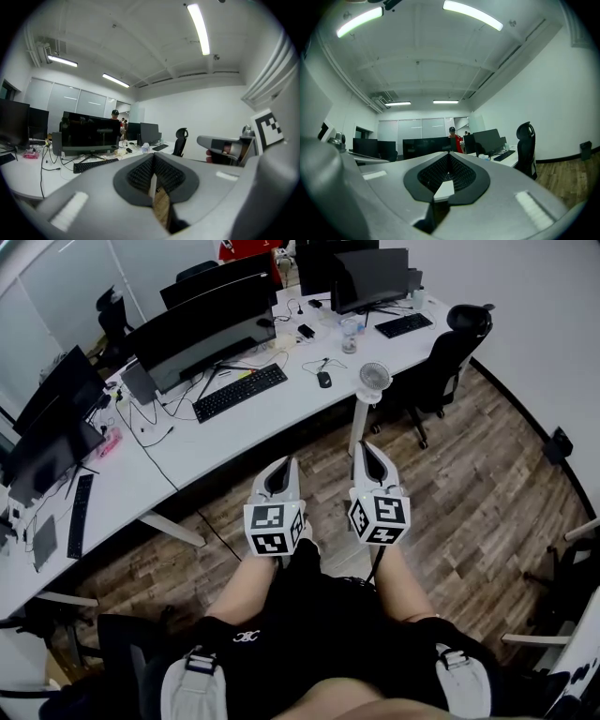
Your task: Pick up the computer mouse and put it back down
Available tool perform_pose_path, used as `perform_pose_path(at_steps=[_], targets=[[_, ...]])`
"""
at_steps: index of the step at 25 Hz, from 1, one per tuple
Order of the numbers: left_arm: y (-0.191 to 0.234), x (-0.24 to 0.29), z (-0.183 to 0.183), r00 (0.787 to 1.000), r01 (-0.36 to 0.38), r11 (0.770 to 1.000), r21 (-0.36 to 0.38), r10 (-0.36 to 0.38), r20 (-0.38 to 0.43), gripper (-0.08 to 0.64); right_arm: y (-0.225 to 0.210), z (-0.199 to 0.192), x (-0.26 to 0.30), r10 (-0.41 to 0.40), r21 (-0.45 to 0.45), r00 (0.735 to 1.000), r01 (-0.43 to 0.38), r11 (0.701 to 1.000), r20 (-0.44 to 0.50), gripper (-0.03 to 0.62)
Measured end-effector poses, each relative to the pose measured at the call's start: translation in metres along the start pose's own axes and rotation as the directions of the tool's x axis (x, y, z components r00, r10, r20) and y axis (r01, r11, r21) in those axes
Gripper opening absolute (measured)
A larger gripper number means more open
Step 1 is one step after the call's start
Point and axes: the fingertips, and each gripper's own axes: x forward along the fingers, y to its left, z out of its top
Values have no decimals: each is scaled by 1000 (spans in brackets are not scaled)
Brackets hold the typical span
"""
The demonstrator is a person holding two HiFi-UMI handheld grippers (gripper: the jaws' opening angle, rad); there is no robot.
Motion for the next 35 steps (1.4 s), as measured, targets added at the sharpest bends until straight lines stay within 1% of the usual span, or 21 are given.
perform_pose_path(at_steps=[8, 15, 19, 26, 31, 35], targets=[[10, 36, 6, 1000, 0, 1000, -8, 0, 16, 54, -10, 1, 34, 13, -8, 1000, -13, 1000, 12, 4], [34, 80, 8, 1000, -2, 1000, -20, 3, 29, 54, -16, -6, 82, 25, -33, 1000, -24, 999, 17, 4], [50, 118, 16, 999, 5, 1000, -26, -4, 39, 54, -24, -7, 122, 26, -39, 999, -25, 999, 20, 4], [81, 193, 38, 999, 22, 999, -32, -21, 33, 54, -36, -4, 205, 30, -36, 1000, -29, 999, 11, 4], [113, 247, 48, 1000, 24, 999, -43, -23, 19, 54, -44, -6, 269, 24, -37, 1000, -24, 999, -2, 5], [135, 293, 57, 999, 37, 999, -37, -36, 15, 54, -54, -9, 319, 12, -31, 1000, -12, 999, -1, 5]])
